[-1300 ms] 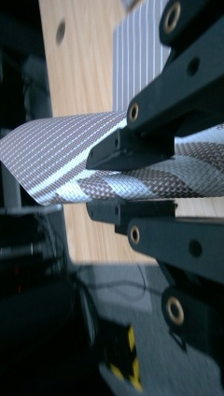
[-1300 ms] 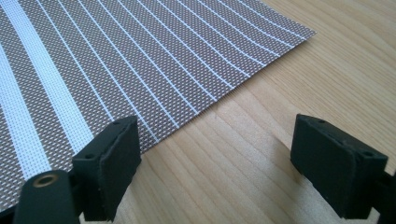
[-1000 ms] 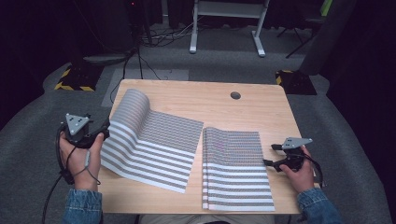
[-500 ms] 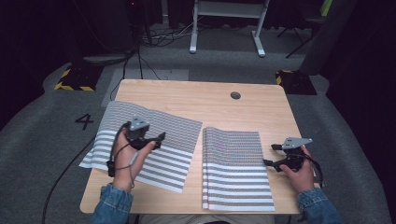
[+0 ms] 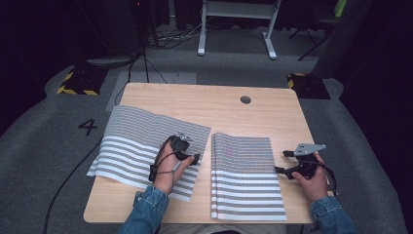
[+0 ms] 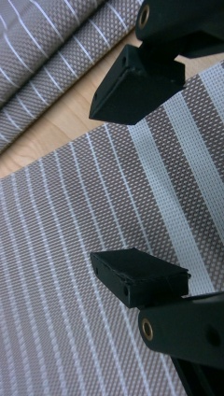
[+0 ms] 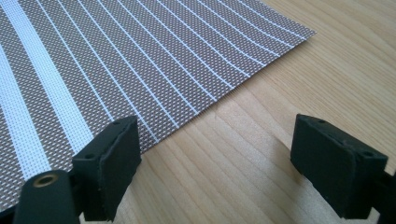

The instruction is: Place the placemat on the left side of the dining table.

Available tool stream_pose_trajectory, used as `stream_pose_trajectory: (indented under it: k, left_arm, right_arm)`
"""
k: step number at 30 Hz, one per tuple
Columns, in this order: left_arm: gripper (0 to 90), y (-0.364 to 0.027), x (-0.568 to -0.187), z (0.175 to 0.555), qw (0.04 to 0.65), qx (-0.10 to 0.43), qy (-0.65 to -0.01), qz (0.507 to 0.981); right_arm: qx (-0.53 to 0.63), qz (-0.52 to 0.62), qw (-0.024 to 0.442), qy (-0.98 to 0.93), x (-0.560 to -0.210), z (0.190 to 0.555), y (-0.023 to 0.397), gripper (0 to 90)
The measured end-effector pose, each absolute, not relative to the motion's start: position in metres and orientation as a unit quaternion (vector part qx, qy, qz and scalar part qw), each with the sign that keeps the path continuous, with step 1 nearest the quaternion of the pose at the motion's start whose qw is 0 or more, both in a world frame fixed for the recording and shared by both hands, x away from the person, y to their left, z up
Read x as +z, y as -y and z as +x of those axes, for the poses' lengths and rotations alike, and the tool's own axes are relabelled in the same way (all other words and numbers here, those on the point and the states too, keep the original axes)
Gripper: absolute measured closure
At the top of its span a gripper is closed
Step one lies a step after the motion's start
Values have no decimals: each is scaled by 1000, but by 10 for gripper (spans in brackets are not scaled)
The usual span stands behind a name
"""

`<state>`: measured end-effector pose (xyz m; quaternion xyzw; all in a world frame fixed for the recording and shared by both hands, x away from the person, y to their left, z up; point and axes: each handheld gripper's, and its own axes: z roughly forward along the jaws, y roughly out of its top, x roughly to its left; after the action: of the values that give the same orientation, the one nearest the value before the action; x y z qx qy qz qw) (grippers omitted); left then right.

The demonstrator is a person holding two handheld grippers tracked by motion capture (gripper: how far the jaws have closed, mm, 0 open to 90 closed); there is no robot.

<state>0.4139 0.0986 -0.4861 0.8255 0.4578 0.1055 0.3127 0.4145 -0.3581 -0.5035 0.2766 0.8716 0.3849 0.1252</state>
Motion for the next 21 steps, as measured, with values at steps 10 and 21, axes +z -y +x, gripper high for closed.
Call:
stream_pose_trajectory:
  k: [10,21]
  left_arm:
    - [231,-87,-491,410,291,133,-441,839]
    - [426,-92,-483,420,273,127,-452,840]
  right_arm:
    - [385,276,126,-872,-504,415,358,162]
    - [385,277,125,-872,-504,414,358,162]
